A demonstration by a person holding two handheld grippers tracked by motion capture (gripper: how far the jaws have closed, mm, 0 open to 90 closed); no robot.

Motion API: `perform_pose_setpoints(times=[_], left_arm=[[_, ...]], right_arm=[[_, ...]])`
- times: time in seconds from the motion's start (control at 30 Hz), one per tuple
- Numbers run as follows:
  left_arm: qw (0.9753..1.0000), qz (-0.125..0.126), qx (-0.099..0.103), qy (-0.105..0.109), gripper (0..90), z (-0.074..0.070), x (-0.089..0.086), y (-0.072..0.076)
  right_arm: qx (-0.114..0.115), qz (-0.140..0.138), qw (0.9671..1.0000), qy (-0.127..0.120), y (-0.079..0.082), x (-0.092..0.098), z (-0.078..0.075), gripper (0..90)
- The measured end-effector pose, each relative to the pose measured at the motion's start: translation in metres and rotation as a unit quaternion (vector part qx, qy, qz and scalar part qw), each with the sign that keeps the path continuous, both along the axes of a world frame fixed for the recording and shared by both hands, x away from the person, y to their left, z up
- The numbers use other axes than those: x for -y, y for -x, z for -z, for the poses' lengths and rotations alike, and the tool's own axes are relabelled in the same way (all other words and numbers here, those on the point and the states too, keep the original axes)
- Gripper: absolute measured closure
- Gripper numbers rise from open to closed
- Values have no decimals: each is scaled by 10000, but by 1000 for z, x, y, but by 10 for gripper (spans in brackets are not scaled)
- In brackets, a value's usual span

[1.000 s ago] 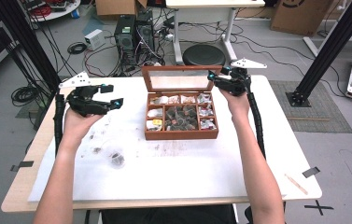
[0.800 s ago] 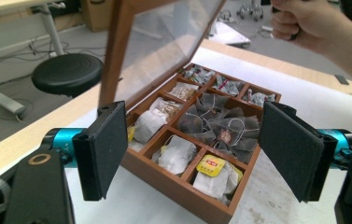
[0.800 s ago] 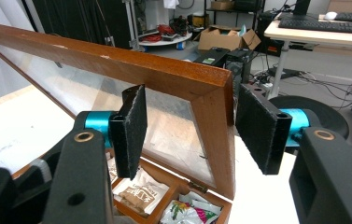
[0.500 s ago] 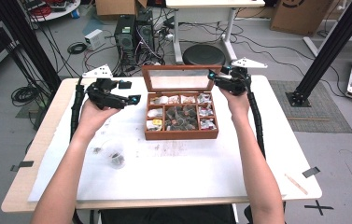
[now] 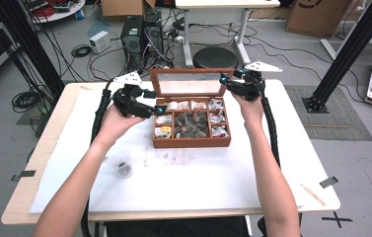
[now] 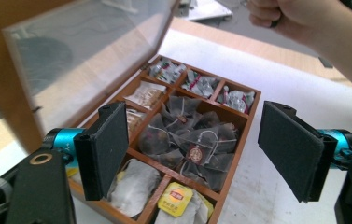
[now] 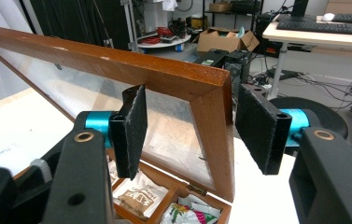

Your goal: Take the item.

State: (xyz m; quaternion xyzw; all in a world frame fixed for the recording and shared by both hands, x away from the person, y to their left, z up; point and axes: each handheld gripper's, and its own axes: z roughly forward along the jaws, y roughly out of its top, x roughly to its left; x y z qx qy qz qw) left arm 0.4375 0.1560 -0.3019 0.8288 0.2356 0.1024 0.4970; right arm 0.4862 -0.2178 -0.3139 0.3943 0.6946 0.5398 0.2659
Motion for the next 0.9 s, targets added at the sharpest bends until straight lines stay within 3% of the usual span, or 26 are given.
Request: perform_pose_setpoints(times=[0.1,0.3,0.5,0.9], left_arm=[[9998,71,-165,-111,245,6,13,-4],[9995,45,-181,-258,247,9,32,-4],[9985,-247,-297,-395,263,14,53,0],[9954,-338,-527,-722,280,42,82,-4]], right_arm=[[-2,-6,10000,2,0,0,0,450],[8,-4,10000,4,0,0,0,449],[43,-22,10000,-42,1,1,-1,449],[40,-14,10000,25,-1,-2,1,450]])
